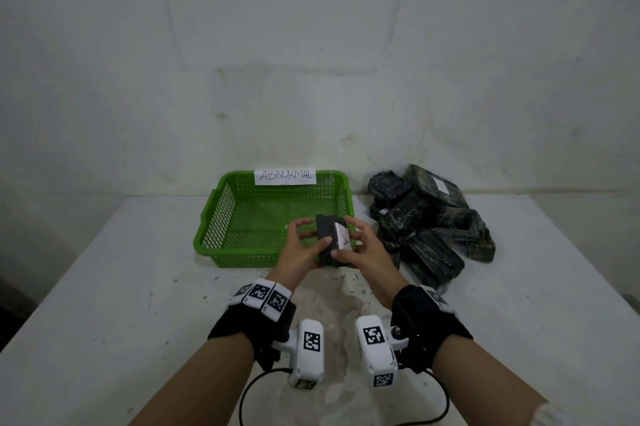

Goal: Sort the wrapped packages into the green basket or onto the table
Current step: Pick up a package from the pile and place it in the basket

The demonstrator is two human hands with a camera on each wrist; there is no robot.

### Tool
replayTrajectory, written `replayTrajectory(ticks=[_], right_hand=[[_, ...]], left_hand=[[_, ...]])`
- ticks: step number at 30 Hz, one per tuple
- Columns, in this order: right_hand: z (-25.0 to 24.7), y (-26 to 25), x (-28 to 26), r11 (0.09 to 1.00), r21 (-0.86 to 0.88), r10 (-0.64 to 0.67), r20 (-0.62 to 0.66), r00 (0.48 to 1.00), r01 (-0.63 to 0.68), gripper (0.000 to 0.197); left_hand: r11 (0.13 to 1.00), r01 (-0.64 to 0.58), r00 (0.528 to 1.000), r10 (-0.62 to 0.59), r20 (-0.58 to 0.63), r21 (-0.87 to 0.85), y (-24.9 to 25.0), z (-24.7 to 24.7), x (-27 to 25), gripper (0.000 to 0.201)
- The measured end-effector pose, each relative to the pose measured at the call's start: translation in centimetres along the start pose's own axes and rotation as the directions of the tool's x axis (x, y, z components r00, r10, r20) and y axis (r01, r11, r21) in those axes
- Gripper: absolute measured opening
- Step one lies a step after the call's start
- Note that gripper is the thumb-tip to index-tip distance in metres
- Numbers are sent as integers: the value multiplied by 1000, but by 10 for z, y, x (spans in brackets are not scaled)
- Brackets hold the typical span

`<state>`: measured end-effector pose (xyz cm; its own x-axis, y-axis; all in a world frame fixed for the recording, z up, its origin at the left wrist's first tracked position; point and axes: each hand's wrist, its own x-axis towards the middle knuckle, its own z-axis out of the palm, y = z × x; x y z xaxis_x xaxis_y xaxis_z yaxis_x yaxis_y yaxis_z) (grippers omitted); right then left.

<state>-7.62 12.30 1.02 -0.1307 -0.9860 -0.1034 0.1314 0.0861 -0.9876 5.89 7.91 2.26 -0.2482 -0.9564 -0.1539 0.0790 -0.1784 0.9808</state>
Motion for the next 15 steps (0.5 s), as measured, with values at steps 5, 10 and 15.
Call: replayTrajectory(ticks=[5,10,15], right_hand=[[-3,-1,4,978,200,82,-91,992,-63,33],[-6,-1,2,952,299,104,-103,989,-68,41],[1,-1,-2,977,105,186,-21,982,-183,44]], left_hand=[[994,-75,997,76,-2,75,-2,-4,2,21],[994,28,999,-31,30,109,-8,-3,3,12],[987,150,987,-153,46,65,-4,6,0,17]])
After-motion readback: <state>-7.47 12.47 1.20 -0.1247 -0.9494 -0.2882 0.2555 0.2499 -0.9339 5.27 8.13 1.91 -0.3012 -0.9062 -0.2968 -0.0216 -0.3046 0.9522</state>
